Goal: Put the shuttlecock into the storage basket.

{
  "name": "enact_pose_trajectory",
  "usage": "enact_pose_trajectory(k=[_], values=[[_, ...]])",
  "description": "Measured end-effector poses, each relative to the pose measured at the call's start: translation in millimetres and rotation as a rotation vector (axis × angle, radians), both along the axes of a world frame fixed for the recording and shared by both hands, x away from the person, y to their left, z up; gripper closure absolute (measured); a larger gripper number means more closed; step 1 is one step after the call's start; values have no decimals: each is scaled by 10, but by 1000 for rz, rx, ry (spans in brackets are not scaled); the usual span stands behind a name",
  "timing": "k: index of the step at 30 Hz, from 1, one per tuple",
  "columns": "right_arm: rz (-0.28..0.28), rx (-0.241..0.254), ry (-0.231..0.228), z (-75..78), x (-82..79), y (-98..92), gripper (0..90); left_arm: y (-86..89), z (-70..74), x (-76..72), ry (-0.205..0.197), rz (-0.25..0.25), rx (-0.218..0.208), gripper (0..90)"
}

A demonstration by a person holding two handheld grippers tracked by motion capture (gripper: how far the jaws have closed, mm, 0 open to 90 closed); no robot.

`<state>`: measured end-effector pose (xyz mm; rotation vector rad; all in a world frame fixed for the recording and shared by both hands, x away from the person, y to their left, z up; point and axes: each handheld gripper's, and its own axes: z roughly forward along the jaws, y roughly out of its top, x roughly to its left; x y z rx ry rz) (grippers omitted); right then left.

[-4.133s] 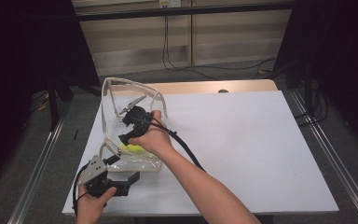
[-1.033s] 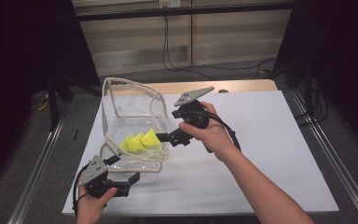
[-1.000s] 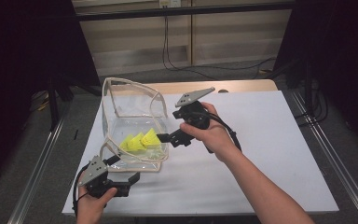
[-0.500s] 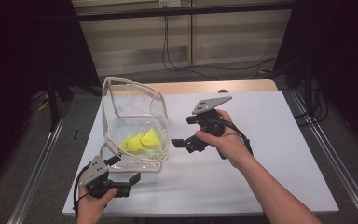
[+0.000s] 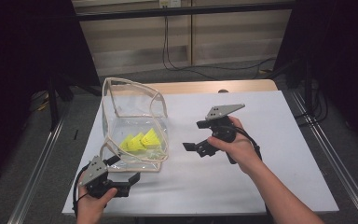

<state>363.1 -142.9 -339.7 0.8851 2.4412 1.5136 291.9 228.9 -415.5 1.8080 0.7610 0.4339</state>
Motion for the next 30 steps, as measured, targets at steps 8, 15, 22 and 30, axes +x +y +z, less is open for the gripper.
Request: enact_pose_trajectory(k=[8, 15, 22, 30], values=[[-19, 3, 4, -141, -48, -153, 46, -6, -1, -3, 2, 2, -1, 28], [-42, 2, -3, -215, -84, -287, 46, -9, -3, -1, 1, -2, 5, 28], [-57, -1, -8, -285, -127, -381, 46, -4, 0, -2, -1, 1, 2, 28], [-71, 5, -10, -381, -180, -491, 45, -7, 0, -5, 2, 2, 1, 28]])
